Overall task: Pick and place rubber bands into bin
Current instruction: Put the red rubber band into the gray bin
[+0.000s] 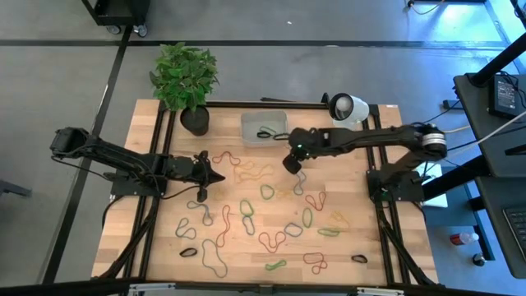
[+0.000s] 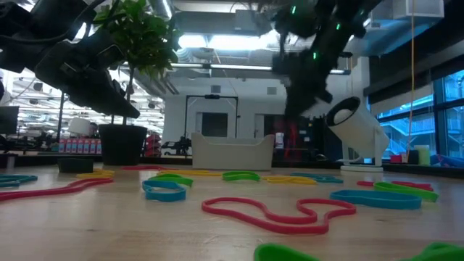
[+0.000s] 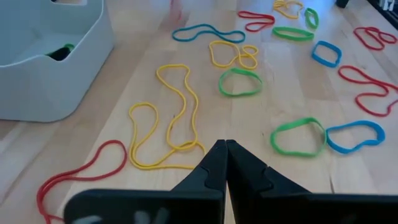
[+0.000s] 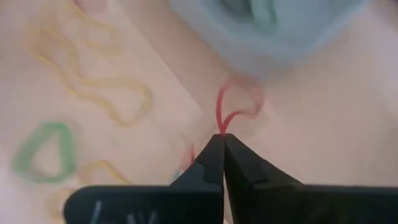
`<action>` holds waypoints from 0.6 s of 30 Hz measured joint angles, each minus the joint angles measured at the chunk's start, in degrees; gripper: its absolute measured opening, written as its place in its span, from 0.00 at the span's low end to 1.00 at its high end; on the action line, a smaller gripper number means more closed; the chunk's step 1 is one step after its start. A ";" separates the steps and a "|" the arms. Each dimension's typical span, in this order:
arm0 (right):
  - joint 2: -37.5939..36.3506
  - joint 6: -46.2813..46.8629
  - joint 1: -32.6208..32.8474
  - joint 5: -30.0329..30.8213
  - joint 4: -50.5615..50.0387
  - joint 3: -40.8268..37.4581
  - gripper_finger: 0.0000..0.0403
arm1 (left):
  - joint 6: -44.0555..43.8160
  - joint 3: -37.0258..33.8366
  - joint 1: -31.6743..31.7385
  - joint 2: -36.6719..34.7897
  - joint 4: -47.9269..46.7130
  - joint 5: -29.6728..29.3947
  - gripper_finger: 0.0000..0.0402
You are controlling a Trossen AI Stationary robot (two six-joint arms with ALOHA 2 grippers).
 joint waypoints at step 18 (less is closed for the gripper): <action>12.13 -20.83 -8.87 5.17 0.50 26.20 0.00 | 3.79 0.00 0.04 0.02 0.41 -4.09 0.00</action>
